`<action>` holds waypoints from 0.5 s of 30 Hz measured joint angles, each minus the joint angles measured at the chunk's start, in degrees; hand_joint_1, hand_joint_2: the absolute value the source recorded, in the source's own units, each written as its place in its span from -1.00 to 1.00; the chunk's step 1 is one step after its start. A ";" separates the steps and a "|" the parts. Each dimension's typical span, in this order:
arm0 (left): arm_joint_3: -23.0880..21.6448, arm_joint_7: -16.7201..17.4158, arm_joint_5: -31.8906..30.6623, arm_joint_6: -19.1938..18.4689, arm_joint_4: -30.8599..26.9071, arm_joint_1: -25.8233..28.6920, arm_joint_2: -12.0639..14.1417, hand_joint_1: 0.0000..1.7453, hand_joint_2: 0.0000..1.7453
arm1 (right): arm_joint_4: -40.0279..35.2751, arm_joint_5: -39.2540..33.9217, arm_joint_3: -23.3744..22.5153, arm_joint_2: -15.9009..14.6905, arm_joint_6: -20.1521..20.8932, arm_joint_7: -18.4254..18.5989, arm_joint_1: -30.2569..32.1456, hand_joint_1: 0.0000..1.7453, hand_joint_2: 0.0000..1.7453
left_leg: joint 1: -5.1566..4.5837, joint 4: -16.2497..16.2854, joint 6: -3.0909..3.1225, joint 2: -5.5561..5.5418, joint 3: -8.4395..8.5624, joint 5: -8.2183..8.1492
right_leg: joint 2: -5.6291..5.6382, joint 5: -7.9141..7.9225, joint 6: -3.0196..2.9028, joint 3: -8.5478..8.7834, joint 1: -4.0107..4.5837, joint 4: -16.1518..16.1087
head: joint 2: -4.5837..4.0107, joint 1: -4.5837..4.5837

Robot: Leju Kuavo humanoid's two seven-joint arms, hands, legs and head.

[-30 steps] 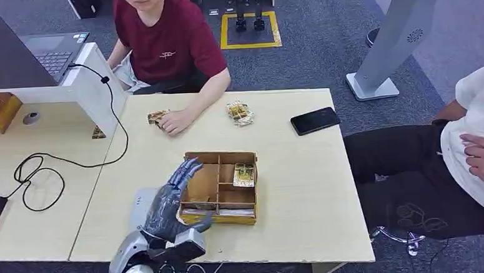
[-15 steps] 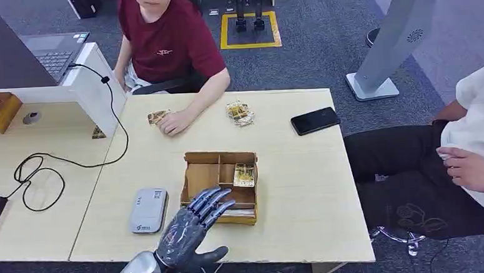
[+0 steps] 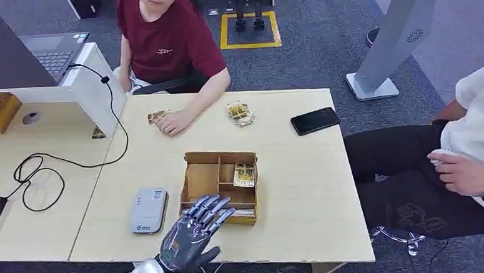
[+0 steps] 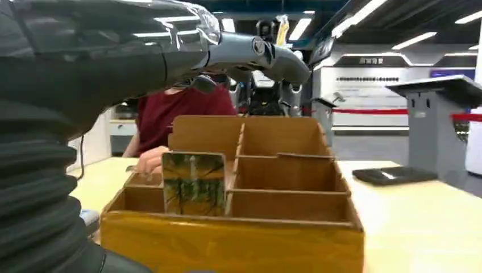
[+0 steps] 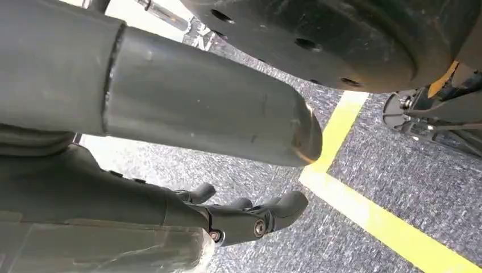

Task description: Pass the card to the sensor for recognition and then transmit it.

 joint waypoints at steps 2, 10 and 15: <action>0.00 0.33 -0.02 0.00 0.83 -0.03 -0.24 -1.00 1.00 | 0.00 0.37 -0.02 0.00 0.00 0.00 -0.01 -1.00 -1.00 | 0.00 0.00 0.00 -0.01 0.00 0.00 | 0.00 0.00 0.00 0.00 0.00 0.00 | 0.00 0.02; 0.00 0.92 -0.04 -0.02 2.97 -0.06 -1.14 -1.00 1.00 | 0.00 0.55 -0.04 0.00 0.00 0.00 -0.01 -1.00 -1.00 | 0.00 0.00 0.00 0.00 0.00 0.00 | 0.00 0.00 0.00 0.00 0.00 0.00 | 0.00 0.02; 0.00 1.20 0.28 -0.13 3.58 -0.07 -1.53 -1.00 1.00 | 0.00 0.59 -0.07 0.00 0.00 0.00 -0.01 -1.00 -1.00 | 0.00 0.00 0.00 0.00 0.00 0.00 | 0.00 0.00 0.00 0.00 0.00 0.00 | 0.00 0.02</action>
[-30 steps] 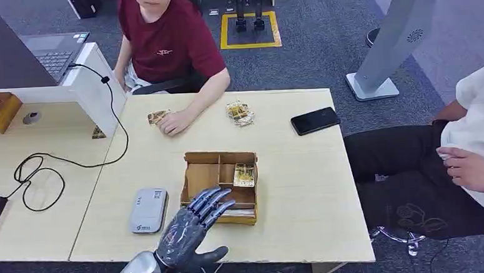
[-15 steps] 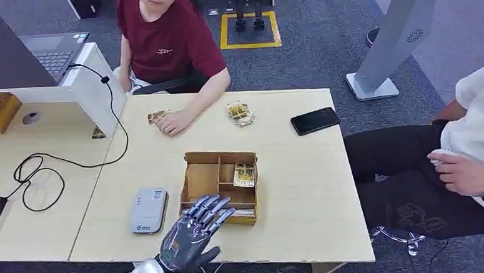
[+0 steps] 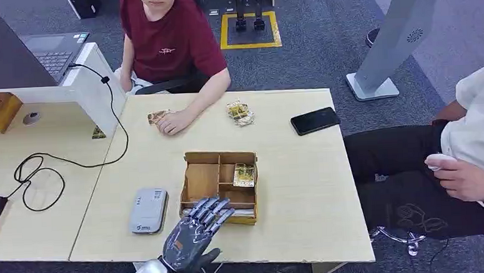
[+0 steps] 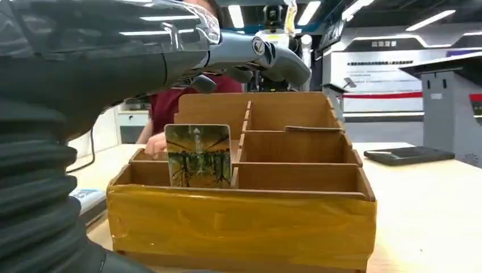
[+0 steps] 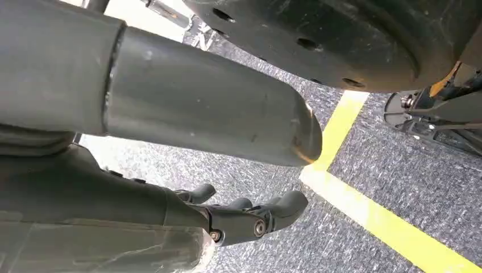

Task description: Pass the card to the sensor for recognition and then transmit it.

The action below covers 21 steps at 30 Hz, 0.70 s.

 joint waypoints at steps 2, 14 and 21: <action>0.04 0.61 0.13 -0.04 0.28 0.00 -0.26 -1.00 1.00 | 0.00 0.02 -0.04 0.00 0.00 0.00 0.00 -1.00 -1.00 | 0.00 0.00 0.00 0.00 0.00 0.00 | 0.00 0.00 0.00 0.00 0.00 0.00 | 0.00 -0.02; 4.81 3.98 0.11 0.24 0.59 0.01 -2.21 -1.00 1.00 | 0.00 0.24 -0.79 0.04 -0.18 -0.02 0.02 -1.00 -1.00 | 0.00 0.00 0.00 0.00 0.00 0.00 | 0.00 0.00 0.00 0.00 0.00 0.00 | 0.00 0.00; 5.70 3.98 0.11 0.20 0.59 0.08 -2.78 -1.00 1.00 | 0.02 0.96 -1.05 0.07 -0.18 0.00 0.04 -1.00 -1.00 | 0.00 0.00 0.00 0.00 -0.01 0.00 | 0.00 0.00 0.00 0.00 0.00 0.00 | 0.00 0.00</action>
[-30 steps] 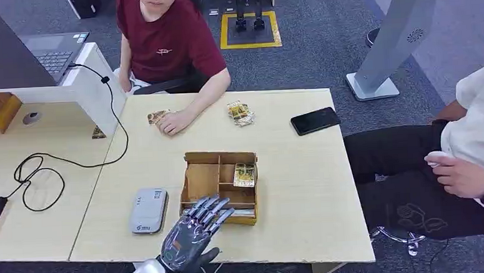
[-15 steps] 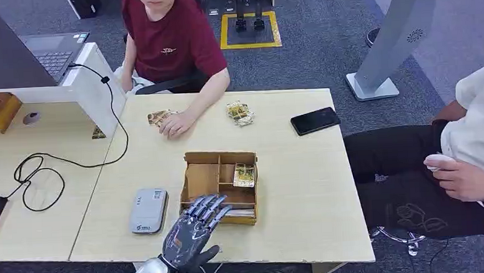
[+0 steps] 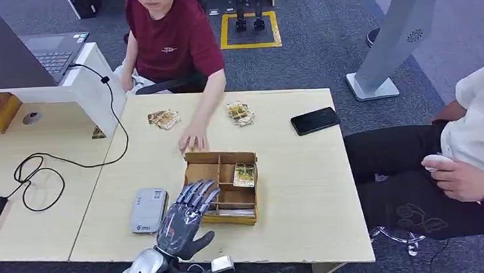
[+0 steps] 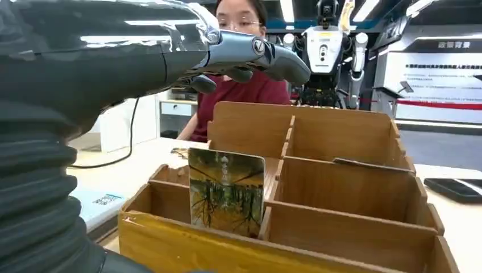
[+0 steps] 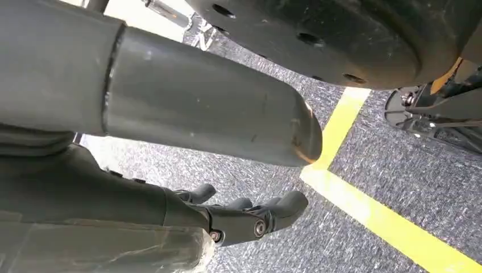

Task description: Pass the card to the sensor for recognition and then transmit it.

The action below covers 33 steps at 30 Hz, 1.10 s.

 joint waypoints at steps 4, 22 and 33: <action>0.17 0.00 0.00 -0.09 0.00 0.01 -0.09 -1.00 1.00 | -0.02 0.00 -0.24 0.02 0.02 0.00 -0.01 -1.00 -1.00 | 0.00 0.00 0.00 0.00 0.00 0.00 | 0.00 0.00 0.00 0.00 0.00 0.00 | 0.00 0.00; 1.62 1.18 0.22 -1.86 0.28 -0.02 -0.74 -1.00 1.00 | -0.02 0.17 -0.37 0.07 0.20 0.00 0.00 -1.00 -1.00 | 0.00 0.00 0.00 0.00 0.00 0.00 | 0.00 0.00 0.00 0.00 0.00 0.00 | 0.00 -0.02; 2.80 3.06 -0.02 -2.32 1.22 0.00 -1.44 -1.00 1.00 | -0.02 1.05 -0.57 0.07 0.17 0.00 0.00 -1.00 -1.00 | 0.00 0.00 0.00 0.00 0.00 0.00 | 0.00 0.00 0.00 0.00 0.00 0.00 | 0.00 0.00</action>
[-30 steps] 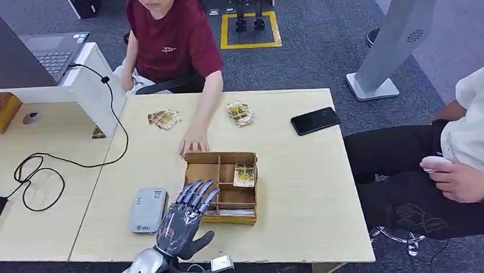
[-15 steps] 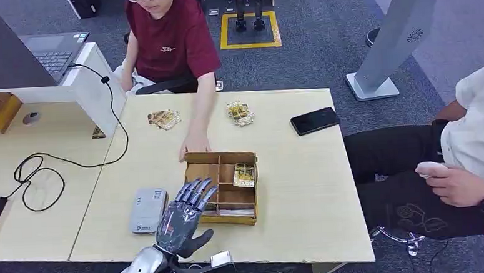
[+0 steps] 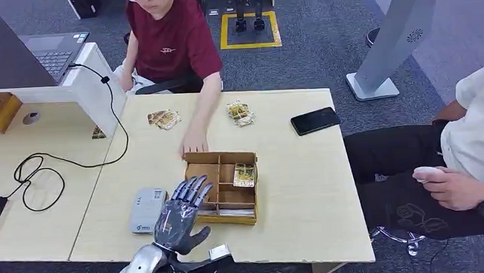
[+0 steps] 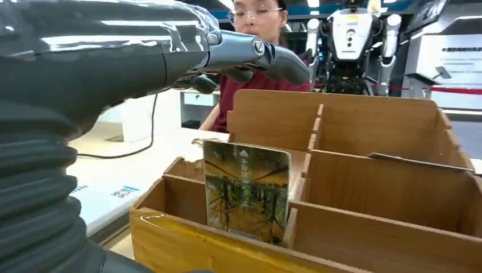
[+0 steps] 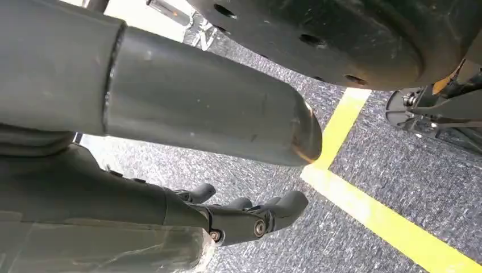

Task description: Pass the card to the sensor for recognition and then transmit it.

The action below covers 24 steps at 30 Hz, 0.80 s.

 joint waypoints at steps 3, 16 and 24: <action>0.33 0.02 0.00 0.00 0.24 0.00 -0.20 -1.00 1.00 | 0.00 0.00 -0.02 0.02 0.00 0.00 0.00 -1.00 -1.00 | 0.00 0.00 0.00 0.00 0.00 0.00 | 0.00 0.00 0.00 0.00 0.00 0.00 | 0.00 0.00; 0.90 0.61 -0.24 0.00 0.50 0.09 -0.50 -1.00 1.00 | 0.00 0.13 -0.11 0.09 0.00 0.00 0.00 -1.00 -1.00 | 0.00 0.00 0.00 0.00 0.00 0.00 | 0.00 0.00 0.00 0.00 0.00 0.00 | 0.00 0.00; 1.62 0.72 -0.28 -0.02 1.07 0.21 -0.72 -1.00 1.00 | 0.00 0.17 -0.17 0.11 0.02 0.00 0.00 -1.00 -1.00 | 0.00 0.00 0.00 0.00 -0.01 0.00 | 0.00 0.00 0.00 0.00 0.00 0.00 | 0.00 0.00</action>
